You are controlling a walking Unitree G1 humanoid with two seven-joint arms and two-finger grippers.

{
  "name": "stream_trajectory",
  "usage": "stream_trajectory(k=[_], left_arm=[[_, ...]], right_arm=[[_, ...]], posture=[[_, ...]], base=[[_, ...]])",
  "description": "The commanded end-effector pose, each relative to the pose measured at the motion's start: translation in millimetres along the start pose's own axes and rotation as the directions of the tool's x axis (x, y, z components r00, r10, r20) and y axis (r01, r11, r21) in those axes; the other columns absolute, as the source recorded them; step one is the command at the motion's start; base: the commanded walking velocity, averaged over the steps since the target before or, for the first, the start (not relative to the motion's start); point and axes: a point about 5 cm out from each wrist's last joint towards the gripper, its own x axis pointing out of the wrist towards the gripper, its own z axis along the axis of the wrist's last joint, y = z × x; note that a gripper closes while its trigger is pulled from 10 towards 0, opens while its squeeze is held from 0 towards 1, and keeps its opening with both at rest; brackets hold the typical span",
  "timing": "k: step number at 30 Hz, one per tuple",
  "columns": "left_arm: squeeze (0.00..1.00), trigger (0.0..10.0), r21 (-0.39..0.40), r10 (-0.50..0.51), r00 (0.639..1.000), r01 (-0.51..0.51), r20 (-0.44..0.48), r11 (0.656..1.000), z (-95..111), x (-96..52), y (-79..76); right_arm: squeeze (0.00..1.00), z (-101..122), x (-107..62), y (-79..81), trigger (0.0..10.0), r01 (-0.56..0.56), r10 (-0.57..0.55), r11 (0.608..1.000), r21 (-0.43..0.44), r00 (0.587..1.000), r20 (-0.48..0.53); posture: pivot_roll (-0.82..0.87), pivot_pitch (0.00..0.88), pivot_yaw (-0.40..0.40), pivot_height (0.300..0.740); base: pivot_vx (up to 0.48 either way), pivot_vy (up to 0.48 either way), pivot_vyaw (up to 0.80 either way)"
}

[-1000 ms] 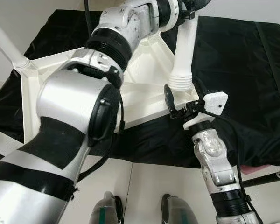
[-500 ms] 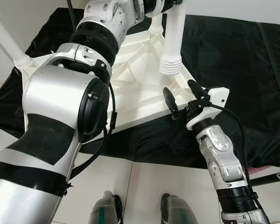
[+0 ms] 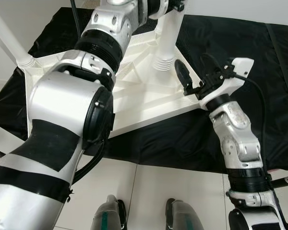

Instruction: Building children table

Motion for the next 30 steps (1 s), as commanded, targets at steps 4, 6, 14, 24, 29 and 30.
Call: stream_trajectory(k=[4, 6, 14, 24, 29, 30], left_arm=[[0.00, 10.0, 0.126, 0.442, 0.897, -0.441, 0.023, 0.889, 2.6, -4.4, 20.0], [0.00, 10.0, 0.126, 0.442, 0.897, -0.441, 0.023, 0.889, 2.6, -4.4, 20.0], [0.00, 10.0, 0.184, 0.577, 0.816, -0.574, 0.044, 0.798, -1.0, -2.9, 17.6], [0.00, 10.0, 0.155, 0.577, 0.815, -0.578, 0.056, 0.801, 0.4, 1.7, 10.6], [0.00, 10.0, 0.141, 0.579, 0.813, -0.581, 0.061, 0.801, 2.7, 2.8, 9.8], [0.00, 10.0, 0.136, 0.578, 0.813, -0.581, 0.063, 0.802, 3.9, 3.3, 9.4]], right_arm=[[0.00, 4.1, 20.3, 8.7, 10.0, -0.033, 0.033, 0.999, 0.008, 0.999, -0.010], [0.00, 4.1, 20.3, 8.7, 10.0, -0.033, 0.033, 0.999, 0.008, 0.999, -0.010], [0.00, -7.3, 31.3, 32.4, 10.0, -0.085, 0.090, 0.992, 0.096, 0.995, -0.046], [0.00, -20.0, 34.4, 48.8, 10.0, -0.085, 0.096, 0.972, 0.220, 0.995, -0.041], [0.00, -27.5, 37.8, 46.7, 10.0, 0.009, -0.001, 0.970, 0.241, 0.999, -0.032], [0.00, -29.4, 39.8, 45.8, 10.0, 0.039, -0.032, 0.968, 0.248, 0.999, -0.032]], posture=[[-0.06, 0.088, 0.023, 0.740], [-0.06, 0.088, 0.023, 0.740], [-0.05, 0.083, 0.012, 0.740], [-0.05, 0.073, 0.018, 0.740], [-0.05, 0.067, 0.020, 0.740], [-0.05, 0.065, 0.021, 0.740]], base=[[0.000, 0.000, 0.00], [0.000, 0.000, 0.00], [0.000, 0.000, 0.00], [0.000, 0.000, 0.00], [0.000, 0.000, 0.00], [0.000, 0.000, 0.00]])
